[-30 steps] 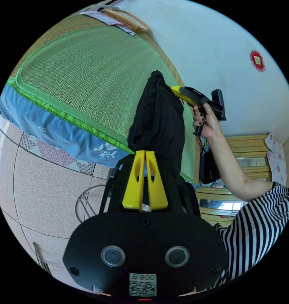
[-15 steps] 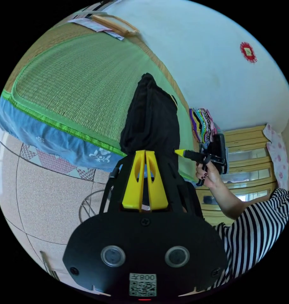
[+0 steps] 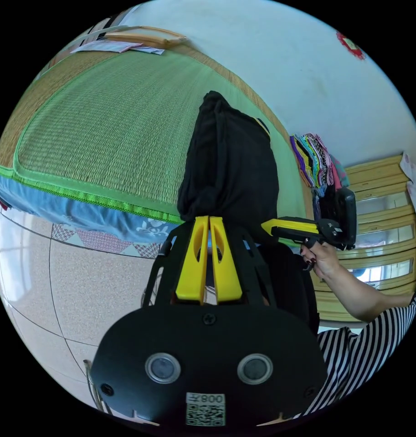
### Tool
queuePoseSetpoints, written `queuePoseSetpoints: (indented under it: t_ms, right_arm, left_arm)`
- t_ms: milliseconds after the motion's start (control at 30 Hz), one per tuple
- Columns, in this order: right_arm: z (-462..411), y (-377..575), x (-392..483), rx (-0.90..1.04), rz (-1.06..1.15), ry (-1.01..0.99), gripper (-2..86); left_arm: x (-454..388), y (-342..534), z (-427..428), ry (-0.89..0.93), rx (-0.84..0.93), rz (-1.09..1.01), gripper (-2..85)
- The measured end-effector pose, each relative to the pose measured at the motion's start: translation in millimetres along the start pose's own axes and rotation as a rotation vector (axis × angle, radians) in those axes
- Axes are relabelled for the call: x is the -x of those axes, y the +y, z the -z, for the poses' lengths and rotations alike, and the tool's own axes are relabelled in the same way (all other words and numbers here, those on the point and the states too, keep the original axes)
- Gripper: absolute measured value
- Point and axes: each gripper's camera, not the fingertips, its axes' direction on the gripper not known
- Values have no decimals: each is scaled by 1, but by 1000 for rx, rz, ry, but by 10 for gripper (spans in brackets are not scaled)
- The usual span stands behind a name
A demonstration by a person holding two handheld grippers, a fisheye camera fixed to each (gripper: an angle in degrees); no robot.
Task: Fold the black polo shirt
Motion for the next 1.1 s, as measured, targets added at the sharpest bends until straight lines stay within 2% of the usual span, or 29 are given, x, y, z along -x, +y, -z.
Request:
queuePoseSetpoints:
  t_ms: [233, 367, 500, 700, 833, 1100]
  right_arm:
    - [-3, 17, 14, -15, 11, 86, 2]
    - [1, 30, -6, -30, -89, -47, 2]
    - [5, 58, -25, -61, -133, -164, 2]
    - [-2, 82, -42, -52, -177, -197, 2]
    - [-13, 90, -48, -32, -194, -200, 1]
    - [-28, 107, -65, -32, -225, -259, 0]
  left_arm:
    - [-25, 24, -13, 184, 28, -32, 3]
    - [-34, 34, -30, 218, 65, -15, 6]
    - [-32, 29, -25, 251, -4, 24, 6]
    - [-26, -9, -9, 143, -101, 59, 3]
    - [-11, -28, -17, 31, -51, 124, 1]
    - [-11, -30, -23, 77, -85, 156, 0]
